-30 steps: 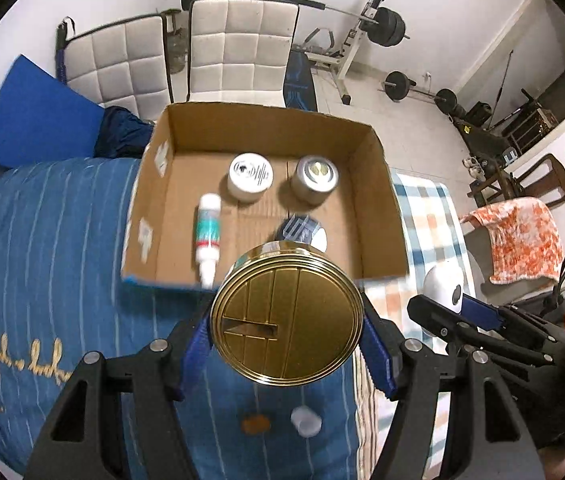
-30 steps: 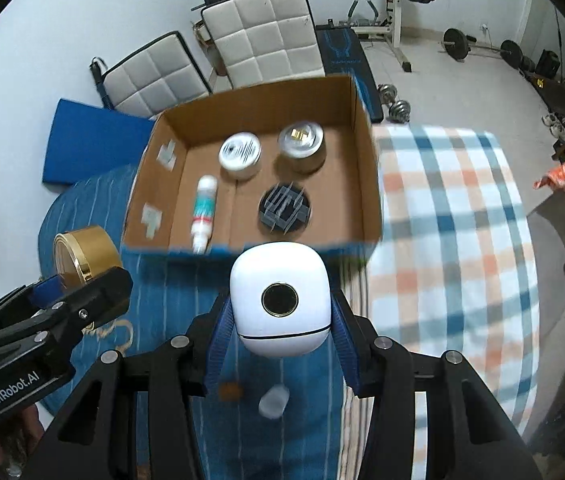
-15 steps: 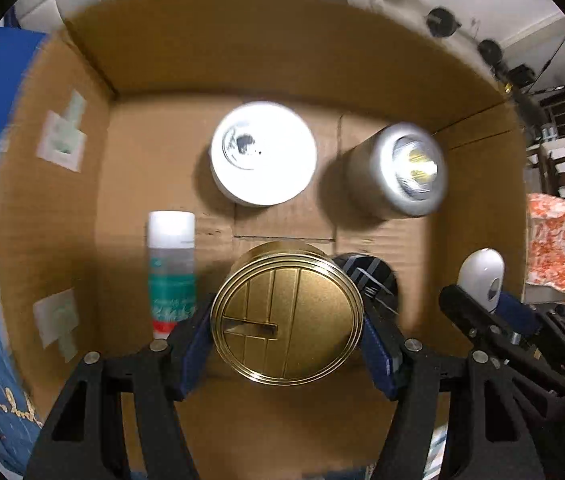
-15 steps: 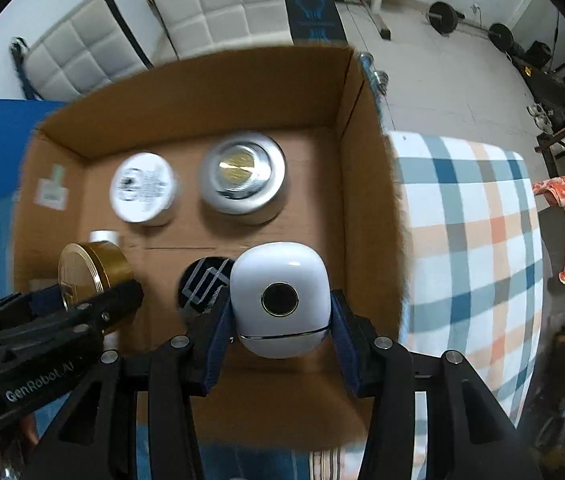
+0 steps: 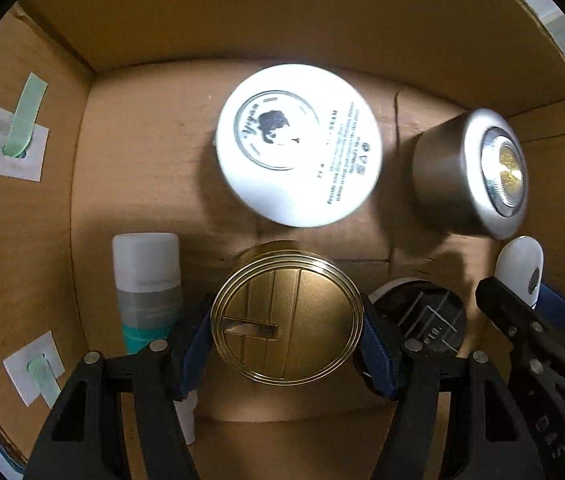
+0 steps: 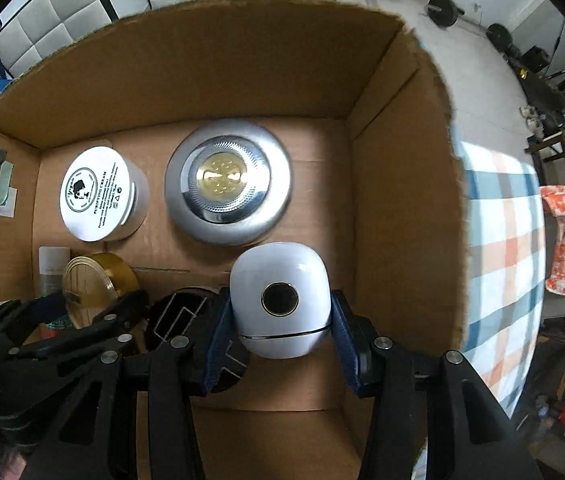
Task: Organize rigid objects
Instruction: 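Lower the gold tin and white case into the box and open both tools, then move both tools back toward the walnut and white cup on the bed, then grasp the walnut with the left tool while the right tool grasps the white cup, then carry the walnut and white cup over the box with both tools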
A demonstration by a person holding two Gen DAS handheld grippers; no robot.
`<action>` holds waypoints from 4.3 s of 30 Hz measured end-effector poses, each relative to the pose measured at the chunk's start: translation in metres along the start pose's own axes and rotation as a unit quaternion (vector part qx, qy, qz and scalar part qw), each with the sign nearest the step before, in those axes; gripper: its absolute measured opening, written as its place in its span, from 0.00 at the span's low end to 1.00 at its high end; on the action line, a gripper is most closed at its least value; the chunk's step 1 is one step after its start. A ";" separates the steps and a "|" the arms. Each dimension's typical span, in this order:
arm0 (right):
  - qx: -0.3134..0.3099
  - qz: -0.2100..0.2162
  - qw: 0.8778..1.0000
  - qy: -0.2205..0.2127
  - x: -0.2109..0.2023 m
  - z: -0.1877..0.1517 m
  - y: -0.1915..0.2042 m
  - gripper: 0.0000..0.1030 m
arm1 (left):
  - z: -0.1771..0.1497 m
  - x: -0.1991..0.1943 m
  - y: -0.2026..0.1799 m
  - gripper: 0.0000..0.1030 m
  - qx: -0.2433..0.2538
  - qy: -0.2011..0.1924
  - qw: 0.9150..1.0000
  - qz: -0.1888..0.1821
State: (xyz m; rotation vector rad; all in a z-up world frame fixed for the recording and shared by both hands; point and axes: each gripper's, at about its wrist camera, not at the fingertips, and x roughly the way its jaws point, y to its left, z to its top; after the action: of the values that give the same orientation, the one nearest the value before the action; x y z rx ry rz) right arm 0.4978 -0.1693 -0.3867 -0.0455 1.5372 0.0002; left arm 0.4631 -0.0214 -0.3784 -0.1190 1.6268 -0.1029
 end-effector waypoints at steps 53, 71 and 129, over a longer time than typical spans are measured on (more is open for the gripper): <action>-0.001 0.057 0.988 -0.144 -0.184 -0.174 -0.022 1.00 | -0.176 -0.214 0.005 0.98 0.010 -0.233 0.972 0.020; 0.010 0.123 0.991 0.050 -0.031 -0.285 0.006 0.89 | -0.263 -0.062 0.049 0.97 -0.030 -0.058 0.995 0.070; -0.007 0.114 0.992 -0.057 -0.109 -0.298 -0.032 0.33 | -0.297 -0.146 -0.012 0.38 0.036 -0.170 0.984 0.026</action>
State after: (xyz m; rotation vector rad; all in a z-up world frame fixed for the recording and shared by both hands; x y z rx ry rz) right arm 0.1970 -0.2066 -0.2862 0.1183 1.4207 0.1927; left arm 0.1755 -0.0149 -0.2144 -0.0361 1.2831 -0.0963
